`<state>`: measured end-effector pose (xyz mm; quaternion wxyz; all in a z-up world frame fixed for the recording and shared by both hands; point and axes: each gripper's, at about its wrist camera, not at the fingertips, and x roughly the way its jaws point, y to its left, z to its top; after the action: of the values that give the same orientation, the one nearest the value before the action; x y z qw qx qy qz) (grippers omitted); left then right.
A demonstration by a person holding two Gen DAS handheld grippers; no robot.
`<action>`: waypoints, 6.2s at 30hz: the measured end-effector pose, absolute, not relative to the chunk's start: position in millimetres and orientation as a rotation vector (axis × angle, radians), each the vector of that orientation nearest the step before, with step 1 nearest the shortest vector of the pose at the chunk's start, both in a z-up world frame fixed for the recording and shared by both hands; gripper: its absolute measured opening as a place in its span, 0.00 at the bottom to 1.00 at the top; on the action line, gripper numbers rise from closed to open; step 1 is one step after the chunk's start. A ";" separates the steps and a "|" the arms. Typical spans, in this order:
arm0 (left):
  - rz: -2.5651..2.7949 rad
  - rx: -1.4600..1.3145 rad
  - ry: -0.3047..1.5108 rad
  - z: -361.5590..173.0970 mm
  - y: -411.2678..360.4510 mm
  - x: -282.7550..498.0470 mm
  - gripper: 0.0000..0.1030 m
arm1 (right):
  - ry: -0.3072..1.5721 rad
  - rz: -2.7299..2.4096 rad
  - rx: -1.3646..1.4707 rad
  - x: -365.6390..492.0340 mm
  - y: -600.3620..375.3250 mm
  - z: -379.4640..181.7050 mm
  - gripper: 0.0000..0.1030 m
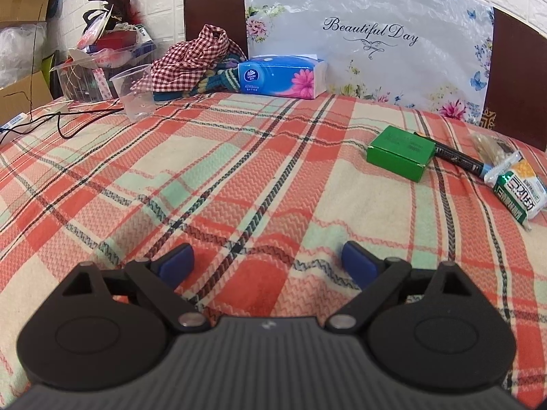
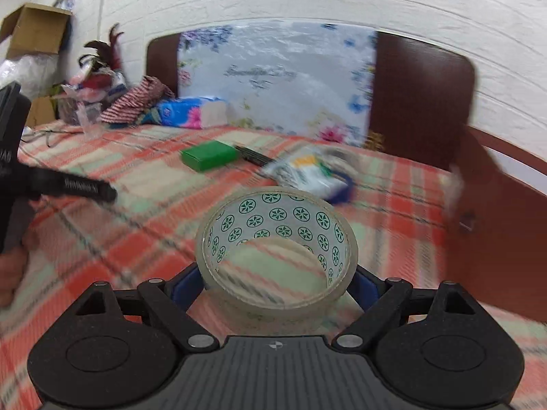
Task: Organize objects
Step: 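Hold the clear tape roll in the right gripper while the left gripper grasps its rim, then carry the clear tape roll into the box and open the left gripper, then withdraw the left gripper from the box back over the table, then move the right gripper to the green block and grasp it, then lift the green block with the right gripper and carry it toward the box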
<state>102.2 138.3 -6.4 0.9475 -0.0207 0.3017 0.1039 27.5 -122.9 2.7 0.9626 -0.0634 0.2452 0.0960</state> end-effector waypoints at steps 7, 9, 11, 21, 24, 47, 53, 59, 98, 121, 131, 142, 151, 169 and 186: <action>0.233 -0.022 0.662 0.4 117.1 97.2 0.94 | 0.526 -0.024 -0.036 -22.8 -185.3 -5.1 0.89; 0.092 -0.131 0.692 8.7 98.9 84.6 0.94 | 0.563 -0.013 -0.028 -22.8 -188.0 -9.6 0.92; -0.060 -0.152 0.706 17.4 63.8 69.9 0.94 | 0.558 -0.010 -0.040 -24.5 -186.1 -12.3 0.92; -0.483 0.060 0.736 53.9 -88.7 21.2 0.78 | 0.542 0.021 -0.051 -22.4 -183.3 -14.0 0.92; -0.449 0.123 0.802 43.8 -110.1 29.1 0.63 | 0.541 0.020 -0.048 -23.4 -184.0 -12.9 0.92; -0.580 0.207 0.541 126.9 -180.4 25.1 0.24 | 0.110 -0.130 -0.074 -28.8 -211.9 34.6 0.84; -0.568 0.246 0.499 137.3 -221.7 60.5 0.26 | 0.080 -0.174 -0.034 17.9 -250.8 54.6 0.84; -0.447 0.252 0.586 113.8 -233.9 100.5 0.45 | 0.196 -0.162 -0.032 80.8 -274.2 43.1 0.87; -0.267 0.177 0.672 59.4 -90.0 20.8 0.59 | 0.357 -0.186 0.084 -28.9 -234.2 8.0 0.89; -0.148 0.120 0.761 14.8 -33.6 43.7 0.69 | 0.459 -0.168 0.019 -16.6 -226.5 -2.3 0.89; -0.090 0.100 0.728 9.1 -7.8 55.0 0.78 | 0.496 -0.171 -0.048 -13.2 -213.5 -4.4 0.89; 0.000 0.138 0.645 1.9 46.1 83.5 0.90 | 0.526 -0.036 -0.201 -5.7 -168.5 -7.0 0.89; 0.168 -0.144 0.616 -2.4 148.7 113.3 0.96 | 0.543 0.151 -0.236 36.9 -111.6 -3.3 0.76; 0.240 -0.315 0.505 -1.6 167.2 102.3 0.96 | 0.486 0.316 -0.264 212.3 7.8 7.2 0.84; 0.261 -0.250 0.526 -2.7 158.1 108.4 0.96 | 0.517 0.358 -0.163 220.0 -3.3 3.9 0.63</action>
<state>108.4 158.1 -2.7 0.9495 -0.1231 0.2584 0.1285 220.0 -3.3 3.9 0.9477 -0.0799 0.2540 0.1758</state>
